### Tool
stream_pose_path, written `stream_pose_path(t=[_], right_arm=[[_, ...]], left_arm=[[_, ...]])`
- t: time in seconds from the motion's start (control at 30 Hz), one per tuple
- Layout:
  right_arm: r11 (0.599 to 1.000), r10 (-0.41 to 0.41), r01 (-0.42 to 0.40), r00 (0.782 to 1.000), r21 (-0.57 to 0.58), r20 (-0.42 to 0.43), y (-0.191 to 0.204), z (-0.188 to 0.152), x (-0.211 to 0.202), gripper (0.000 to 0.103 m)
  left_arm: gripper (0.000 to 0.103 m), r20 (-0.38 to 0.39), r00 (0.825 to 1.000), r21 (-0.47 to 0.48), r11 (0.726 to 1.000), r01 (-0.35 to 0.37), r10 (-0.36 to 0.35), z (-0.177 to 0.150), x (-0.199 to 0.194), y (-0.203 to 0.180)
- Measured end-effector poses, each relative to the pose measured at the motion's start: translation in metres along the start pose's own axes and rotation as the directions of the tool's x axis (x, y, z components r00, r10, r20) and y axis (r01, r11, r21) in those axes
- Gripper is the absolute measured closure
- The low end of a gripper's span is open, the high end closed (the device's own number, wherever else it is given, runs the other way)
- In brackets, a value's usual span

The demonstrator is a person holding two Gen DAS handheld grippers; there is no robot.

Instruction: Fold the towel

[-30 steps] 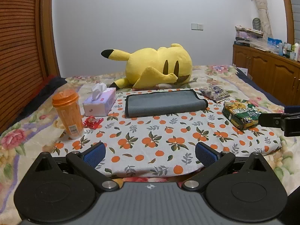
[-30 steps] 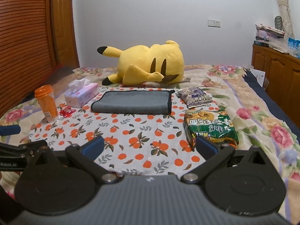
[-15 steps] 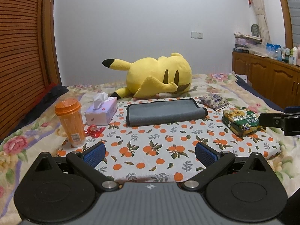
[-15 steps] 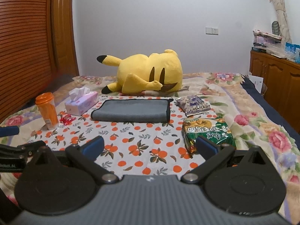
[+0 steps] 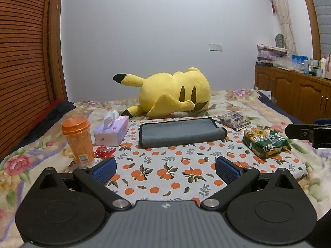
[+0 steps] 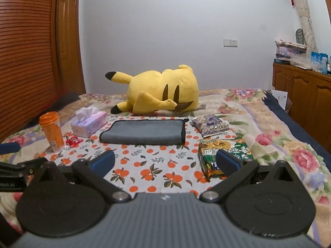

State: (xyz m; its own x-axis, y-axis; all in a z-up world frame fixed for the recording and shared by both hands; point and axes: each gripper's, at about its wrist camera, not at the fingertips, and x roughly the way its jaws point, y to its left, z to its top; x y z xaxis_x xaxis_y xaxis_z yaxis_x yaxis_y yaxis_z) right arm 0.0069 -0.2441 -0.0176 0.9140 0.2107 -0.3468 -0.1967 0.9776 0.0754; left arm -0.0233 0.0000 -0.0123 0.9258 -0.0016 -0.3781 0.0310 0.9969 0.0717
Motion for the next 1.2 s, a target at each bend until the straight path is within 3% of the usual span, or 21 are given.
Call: stream_pose_path(t=[1.2], right_arm=[[1.000,-0.001,0.001,1.000,-0.003,0.014,-0.0005,-0.0001,-0.0018,0.000]], left_arm=[[0.000,0.014,1.000,-0.001,1.000,-0.003,0.003,0.0001,-0.0025,0.0006]])
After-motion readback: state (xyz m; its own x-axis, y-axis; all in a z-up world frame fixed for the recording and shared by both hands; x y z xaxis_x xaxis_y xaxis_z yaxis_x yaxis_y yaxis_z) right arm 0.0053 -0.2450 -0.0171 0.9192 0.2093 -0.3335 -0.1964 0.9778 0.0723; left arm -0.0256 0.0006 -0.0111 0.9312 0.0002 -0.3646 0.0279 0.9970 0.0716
